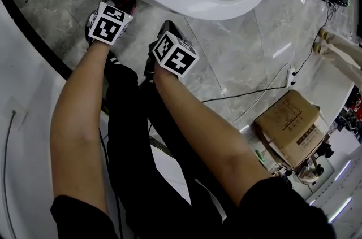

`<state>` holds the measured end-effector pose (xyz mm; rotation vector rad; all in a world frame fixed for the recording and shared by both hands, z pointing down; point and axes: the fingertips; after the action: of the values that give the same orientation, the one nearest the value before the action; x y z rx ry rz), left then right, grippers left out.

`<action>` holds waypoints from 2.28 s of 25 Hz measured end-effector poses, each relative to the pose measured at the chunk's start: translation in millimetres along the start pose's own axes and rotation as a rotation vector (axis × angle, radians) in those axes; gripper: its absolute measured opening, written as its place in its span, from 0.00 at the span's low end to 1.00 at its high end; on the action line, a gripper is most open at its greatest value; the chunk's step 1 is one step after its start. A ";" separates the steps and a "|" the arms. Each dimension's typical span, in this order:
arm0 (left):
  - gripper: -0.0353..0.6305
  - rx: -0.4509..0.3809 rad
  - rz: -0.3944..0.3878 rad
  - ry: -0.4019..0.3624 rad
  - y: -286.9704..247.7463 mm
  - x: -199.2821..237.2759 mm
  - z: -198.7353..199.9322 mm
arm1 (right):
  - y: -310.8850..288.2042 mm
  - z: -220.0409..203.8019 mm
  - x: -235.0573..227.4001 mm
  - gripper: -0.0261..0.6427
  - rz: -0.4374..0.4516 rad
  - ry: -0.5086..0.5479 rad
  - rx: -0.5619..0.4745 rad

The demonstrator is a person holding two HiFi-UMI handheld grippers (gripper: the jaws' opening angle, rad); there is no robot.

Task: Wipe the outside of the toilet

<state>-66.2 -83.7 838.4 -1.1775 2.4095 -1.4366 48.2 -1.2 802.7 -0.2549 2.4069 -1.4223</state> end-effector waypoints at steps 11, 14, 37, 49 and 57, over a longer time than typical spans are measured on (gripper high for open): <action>0.14 -0.040 -0.161 0.005 -14.6 -99.9 12.4 | 25.1 -25.1 -56.1 0.09 -0.101 0.042 0.063; 0.14 -0.056 -0.235 -0.033 -15.8 -126.8 21.3 | 26.0 -22.4 -60.3 0.09 -0.110 0.051 0.063; 0.14 -0.003 0.081 0.007 123.4 200.9 16.1 | -23.0 12.2 236.5 0.09 0.197 0.131 0.058; 0.14 0.009 0.135 -0.102 53.7 303.8 57.0 | -110.5 35.8 290.9 0.09 0.276 0.078 -0.014; 0.14 -0.043 0.166 -0.108 34.0 312.9 86.9 | -132.6 33.1 268.2 0.09 0.278 0.041 -0.025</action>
<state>-264.7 -342.5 853.5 -1.0086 2.4112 -1.2461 -190.5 -177.6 852.4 0.1019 2.3813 -1.2832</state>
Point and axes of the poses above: the fingertips, and each gripper's own axes: y backward along the fingers, x to its left, z out of its top, and after that the axes turned 6 degrees about y, right-handed
